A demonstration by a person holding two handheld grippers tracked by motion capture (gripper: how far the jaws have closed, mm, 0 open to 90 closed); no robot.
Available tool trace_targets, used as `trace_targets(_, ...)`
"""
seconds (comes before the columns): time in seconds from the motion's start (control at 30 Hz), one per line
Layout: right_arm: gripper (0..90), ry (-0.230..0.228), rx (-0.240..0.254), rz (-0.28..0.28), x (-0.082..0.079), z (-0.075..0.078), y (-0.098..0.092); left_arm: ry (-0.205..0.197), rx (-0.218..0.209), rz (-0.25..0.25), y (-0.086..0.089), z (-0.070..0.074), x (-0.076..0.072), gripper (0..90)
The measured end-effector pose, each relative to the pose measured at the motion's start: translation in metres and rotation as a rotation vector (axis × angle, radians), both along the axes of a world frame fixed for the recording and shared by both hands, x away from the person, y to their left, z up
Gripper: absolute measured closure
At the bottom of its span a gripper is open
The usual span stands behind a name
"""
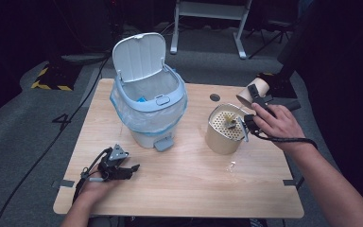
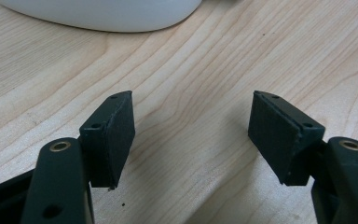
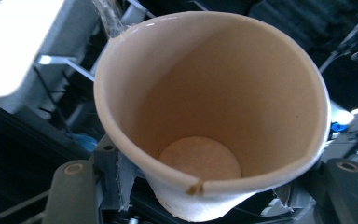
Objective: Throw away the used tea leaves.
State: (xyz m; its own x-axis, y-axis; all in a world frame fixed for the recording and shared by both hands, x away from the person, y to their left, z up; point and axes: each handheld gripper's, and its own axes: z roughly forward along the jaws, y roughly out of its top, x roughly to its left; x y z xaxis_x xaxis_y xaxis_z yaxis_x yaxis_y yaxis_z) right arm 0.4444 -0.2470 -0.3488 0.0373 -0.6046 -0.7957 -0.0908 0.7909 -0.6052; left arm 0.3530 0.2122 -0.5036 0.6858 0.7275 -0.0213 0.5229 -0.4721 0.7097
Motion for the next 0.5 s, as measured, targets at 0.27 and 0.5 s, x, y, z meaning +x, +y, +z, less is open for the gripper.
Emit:
trace_targets(0.27,34.9,-0.054,-0.091,0.026,-0.0036,-0.0039,0.0060,0.000,0.000,0.000,0.0000,0.0000,0.0000,32.0)
trace_targets(0.5,34.9,-0.079,-0.113,0.037,-0.0041,-0.0052,0.0080,0.000,0.000,0.000,0.0000,0.0000,0.0000,32.0)
